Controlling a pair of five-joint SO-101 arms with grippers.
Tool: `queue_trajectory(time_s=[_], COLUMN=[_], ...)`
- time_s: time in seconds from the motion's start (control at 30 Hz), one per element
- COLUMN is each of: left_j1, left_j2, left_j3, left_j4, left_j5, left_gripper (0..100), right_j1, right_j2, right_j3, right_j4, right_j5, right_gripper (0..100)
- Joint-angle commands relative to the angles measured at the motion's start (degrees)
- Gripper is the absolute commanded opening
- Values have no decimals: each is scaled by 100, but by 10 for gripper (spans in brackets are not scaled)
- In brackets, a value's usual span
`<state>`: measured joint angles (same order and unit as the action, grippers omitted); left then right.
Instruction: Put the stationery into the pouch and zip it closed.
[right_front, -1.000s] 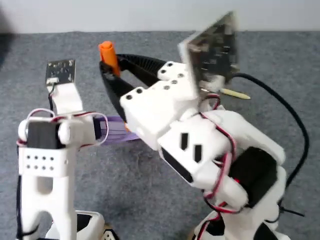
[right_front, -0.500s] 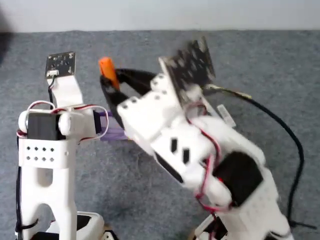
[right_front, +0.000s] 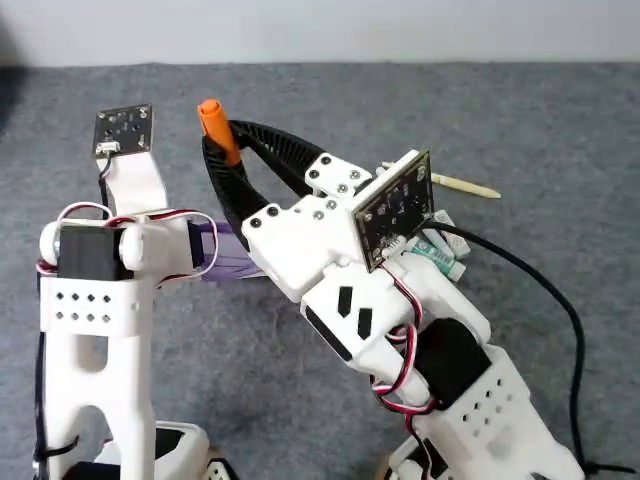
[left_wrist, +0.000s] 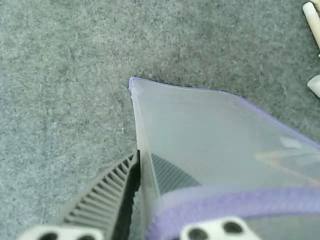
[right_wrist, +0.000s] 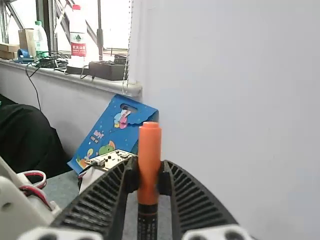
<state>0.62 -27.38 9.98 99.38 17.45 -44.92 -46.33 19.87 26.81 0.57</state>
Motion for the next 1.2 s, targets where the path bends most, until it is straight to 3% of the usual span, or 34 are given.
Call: queue_trajectory(time_s=[0.0,0.27,0.47,0.77,1.03,1.17], left_j1=[44,44,44,44,44,44], left_j2=[88,88,88,88,53,70], left_j3=[-145,-145,-145,-145,-145,-145], left_j4=[88,62,62,79,88,79], left_j5=[70,70,70,70,70,70], left_gripper=[12,12,12,12,12,12], right_j1=[57,57,22,-66,-75,-84], right_j2=[4,13,31,321,-251,-620], right_j3=[-26,360,818,993,1055,1055], right_j4=[-163,-198,-1103,-1147,101,804], right_j5=[70,35,70,70,70,70], right_gripper=[8,8,8,8,17,127])
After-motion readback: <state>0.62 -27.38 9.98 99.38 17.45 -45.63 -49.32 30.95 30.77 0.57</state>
